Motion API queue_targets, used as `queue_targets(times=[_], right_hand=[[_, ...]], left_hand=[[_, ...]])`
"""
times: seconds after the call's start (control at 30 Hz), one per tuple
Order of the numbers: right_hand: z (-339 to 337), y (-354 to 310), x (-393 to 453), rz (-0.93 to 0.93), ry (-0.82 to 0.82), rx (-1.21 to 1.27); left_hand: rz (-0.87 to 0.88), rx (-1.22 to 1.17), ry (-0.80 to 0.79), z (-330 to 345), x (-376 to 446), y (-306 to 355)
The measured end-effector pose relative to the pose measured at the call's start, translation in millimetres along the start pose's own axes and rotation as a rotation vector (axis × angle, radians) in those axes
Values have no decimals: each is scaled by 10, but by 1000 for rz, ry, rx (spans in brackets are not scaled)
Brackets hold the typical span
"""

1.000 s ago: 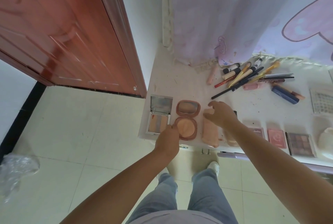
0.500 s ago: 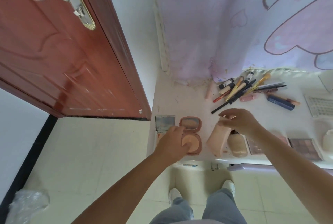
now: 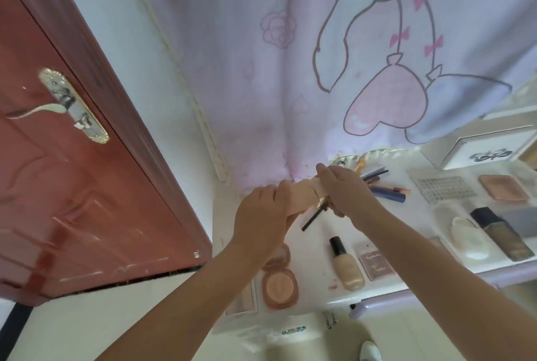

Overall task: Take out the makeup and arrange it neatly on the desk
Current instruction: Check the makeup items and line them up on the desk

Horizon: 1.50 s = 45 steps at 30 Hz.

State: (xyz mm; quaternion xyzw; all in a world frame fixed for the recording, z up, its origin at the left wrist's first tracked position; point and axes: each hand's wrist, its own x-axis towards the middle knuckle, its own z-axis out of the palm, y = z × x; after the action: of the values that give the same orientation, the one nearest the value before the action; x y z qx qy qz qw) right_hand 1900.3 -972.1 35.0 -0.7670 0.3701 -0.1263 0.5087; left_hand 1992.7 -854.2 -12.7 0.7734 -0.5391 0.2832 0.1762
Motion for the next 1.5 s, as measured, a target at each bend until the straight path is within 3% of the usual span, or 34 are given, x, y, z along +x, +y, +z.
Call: queue_targets(times=[0.2, 0.3, 0.37, 0.47, 0.63, 0.8, 1.07, 1.27, 1.37, 1.5], right_hand=[[12, -228, -59, -330, 130, -255], [4, -373, -29, -541, 70, -266], [-38, -429, -2, -617, -33, -215], [-141, -489, 76, -608, -202, -5], [-125, -594, 178, -568, -387, 273], [-105, -652, 178, -577, -408, 155], [-174, -708, 225, -647, -461, 139], [-197, -603, 223, -560, -525, 311], [-171, -525, 206, -573, -530, 286], [-176, -361, 246, -454, -580, 166]], left_hand=[[-46, -28, -46, -287, 128, 13], [-170, -232, -291, -541, 246, -23], [-357, -569, -507, -657, 302, -125], [-548, -914, -535, -745, 364, -275], [-712, -1164, -551, -825, 376, -411], [-739, -1308, -626, -932, 327, -471], [-733, -1456, -741, -1043, 304, -474], [-742, -1465, -779, -1029, 228, -437], [-774, -1477, -804, -1034, 198, -429], [-827, -1450, -860, -1000, 143, -406]])
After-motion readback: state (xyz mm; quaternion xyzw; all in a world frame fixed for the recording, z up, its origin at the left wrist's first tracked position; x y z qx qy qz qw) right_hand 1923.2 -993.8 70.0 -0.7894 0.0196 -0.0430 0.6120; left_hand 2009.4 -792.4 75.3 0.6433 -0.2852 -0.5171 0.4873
